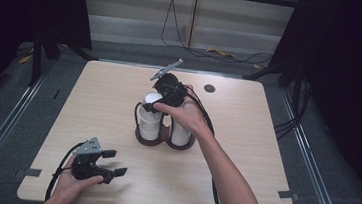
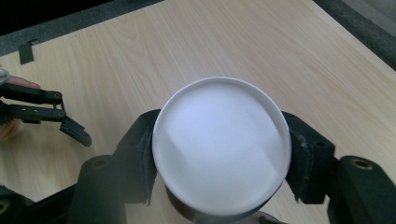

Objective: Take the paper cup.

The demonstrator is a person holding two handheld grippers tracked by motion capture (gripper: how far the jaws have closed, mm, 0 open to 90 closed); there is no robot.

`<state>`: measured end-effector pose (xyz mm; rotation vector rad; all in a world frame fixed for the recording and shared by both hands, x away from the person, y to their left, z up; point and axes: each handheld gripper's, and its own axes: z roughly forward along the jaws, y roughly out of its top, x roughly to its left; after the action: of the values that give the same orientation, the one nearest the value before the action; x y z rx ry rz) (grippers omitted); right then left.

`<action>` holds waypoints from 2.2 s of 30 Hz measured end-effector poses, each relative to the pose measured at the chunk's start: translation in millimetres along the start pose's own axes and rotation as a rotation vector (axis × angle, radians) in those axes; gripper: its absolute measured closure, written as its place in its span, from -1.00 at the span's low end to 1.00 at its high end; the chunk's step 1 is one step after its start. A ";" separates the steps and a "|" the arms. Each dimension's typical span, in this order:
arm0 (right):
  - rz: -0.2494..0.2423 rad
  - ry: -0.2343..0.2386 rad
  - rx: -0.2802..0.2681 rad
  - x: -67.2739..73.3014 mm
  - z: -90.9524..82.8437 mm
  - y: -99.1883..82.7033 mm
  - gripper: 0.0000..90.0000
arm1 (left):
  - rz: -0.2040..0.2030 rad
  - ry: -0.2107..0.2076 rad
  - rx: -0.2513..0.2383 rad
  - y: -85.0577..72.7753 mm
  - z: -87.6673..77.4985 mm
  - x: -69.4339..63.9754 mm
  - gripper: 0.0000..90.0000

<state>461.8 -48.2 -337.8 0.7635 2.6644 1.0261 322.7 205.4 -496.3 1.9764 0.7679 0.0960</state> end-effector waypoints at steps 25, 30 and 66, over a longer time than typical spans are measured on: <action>0.057 0.000 -0.169 -0.8 -23.4 -16.7 -0.17 | -0.007 -0.010 -0.007 0.5 -0.7 1.0 -0.61; 0.057 0.026 -0.205 0.6 -28.3 -23.1 -0.17 | 0.007 -0.011 -0.001 1.0 -0.2 -0.6 -0.65; 0.072 0.067 -0.325 33.0 -64.2 -85.8 -0.16 | 0.056 -0.043 -0.120 29.0 -0.2 -8.5 -0.60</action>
<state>377.5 -121.5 -347.1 0.7700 2.4449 1.4800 329.6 191.4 -470.4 1.8805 0.6635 0.1291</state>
